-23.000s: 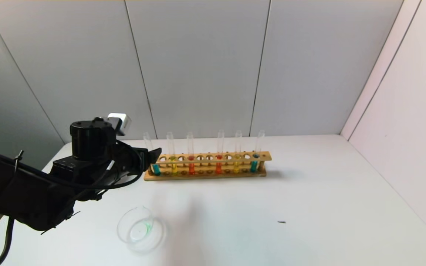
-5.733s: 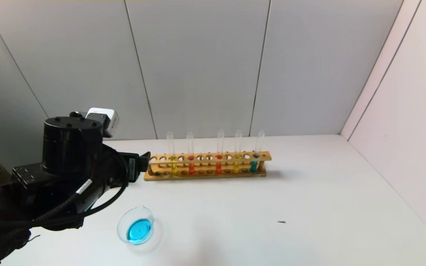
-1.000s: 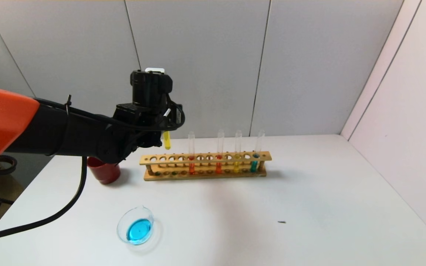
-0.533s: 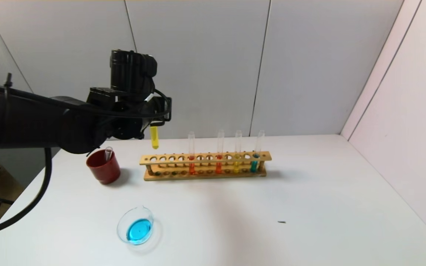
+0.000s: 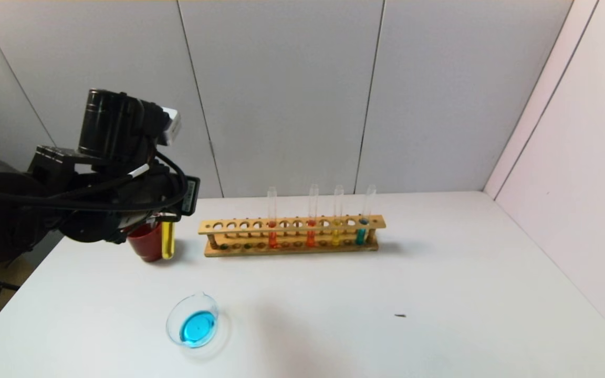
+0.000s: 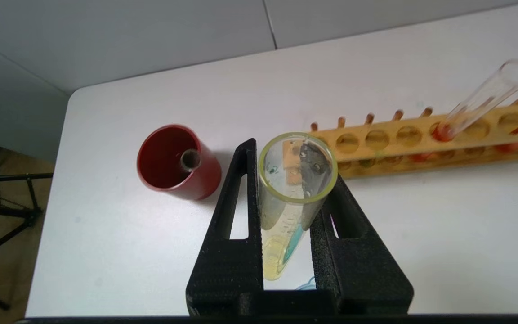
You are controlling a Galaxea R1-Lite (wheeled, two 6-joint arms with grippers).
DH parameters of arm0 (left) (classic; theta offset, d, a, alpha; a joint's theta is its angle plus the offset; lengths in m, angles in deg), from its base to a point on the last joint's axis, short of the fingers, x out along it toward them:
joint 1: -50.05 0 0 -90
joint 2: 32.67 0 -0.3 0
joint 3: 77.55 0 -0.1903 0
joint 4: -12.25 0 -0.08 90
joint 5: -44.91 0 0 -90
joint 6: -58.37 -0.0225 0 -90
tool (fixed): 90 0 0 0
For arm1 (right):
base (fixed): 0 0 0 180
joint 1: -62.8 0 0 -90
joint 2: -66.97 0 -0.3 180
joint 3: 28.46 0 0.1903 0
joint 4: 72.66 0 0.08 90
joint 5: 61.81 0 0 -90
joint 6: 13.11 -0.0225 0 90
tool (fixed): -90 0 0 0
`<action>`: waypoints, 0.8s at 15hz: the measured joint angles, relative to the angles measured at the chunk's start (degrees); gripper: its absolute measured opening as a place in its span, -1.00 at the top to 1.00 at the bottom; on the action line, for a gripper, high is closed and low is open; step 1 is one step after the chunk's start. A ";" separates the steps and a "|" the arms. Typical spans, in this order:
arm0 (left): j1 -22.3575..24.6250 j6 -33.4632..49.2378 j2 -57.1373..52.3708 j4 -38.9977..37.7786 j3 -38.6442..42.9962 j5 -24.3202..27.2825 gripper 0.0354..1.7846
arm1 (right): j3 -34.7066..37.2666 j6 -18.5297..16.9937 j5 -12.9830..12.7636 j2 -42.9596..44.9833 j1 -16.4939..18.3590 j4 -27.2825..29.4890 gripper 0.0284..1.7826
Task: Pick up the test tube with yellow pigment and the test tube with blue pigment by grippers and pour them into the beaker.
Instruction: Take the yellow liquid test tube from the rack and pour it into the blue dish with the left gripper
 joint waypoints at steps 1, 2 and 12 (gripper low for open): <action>0.35 -1.26 -1.16 0.11 2.29 0.35 0.65 | 0.00 0.00 0.02 0.00 -0.02 0.00 -0.91; 0.71 -2.66 -2.21 0.11 4.45 0.55 0.65 | 0.00 0.00 0.02 0.00 -0.02 -0.02 -0.91; 6.03 -20.38 -4.60 2.12 14.26 0.68 0.65 | 0.00 0.00 0.02 0.00 0.00 0.00 -0.91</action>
